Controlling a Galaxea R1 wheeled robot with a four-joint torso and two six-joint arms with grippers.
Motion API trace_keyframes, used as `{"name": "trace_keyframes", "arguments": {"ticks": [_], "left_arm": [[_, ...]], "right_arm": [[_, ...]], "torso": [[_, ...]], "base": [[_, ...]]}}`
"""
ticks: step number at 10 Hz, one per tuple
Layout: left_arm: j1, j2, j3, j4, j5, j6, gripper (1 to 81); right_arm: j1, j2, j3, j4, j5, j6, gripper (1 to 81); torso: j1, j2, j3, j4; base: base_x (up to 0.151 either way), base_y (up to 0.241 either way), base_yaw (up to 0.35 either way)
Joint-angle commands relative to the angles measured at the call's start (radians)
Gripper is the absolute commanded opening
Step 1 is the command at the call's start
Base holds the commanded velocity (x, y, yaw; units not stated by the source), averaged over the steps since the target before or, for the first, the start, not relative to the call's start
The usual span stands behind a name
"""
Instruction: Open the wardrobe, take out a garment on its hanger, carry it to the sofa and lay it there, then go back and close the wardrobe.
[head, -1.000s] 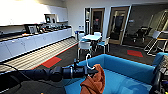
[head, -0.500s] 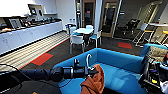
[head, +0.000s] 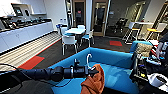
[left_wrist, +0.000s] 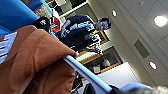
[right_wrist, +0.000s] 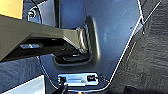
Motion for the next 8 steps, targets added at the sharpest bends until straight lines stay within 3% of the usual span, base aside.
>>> {"name": "trace_keyframes", "arguments": {"ticks": [1, 8], "left_arm": [[-0.161, -0.022, 0.038, 0.020, -0.097, 0.001, 1.0], [-0.153, -0.031, 0.032, 0.022, -0.096, 0.001, 1.0]], "right_arm": [[0.014, -0.004, 0.006, -0.009, -0.057, -0.002, 81.1], [0.012, -0.003, 0.006, -0.011, -0.057, -0.002, 81.1]], "torso": [[0.000, 0.000, 0.000, 0.000], [0.000, 0.000, 0.000, 0.000]], "base": [[0.000, 0.000, -0.236], [0.000, 0.000, -0.235]]}}
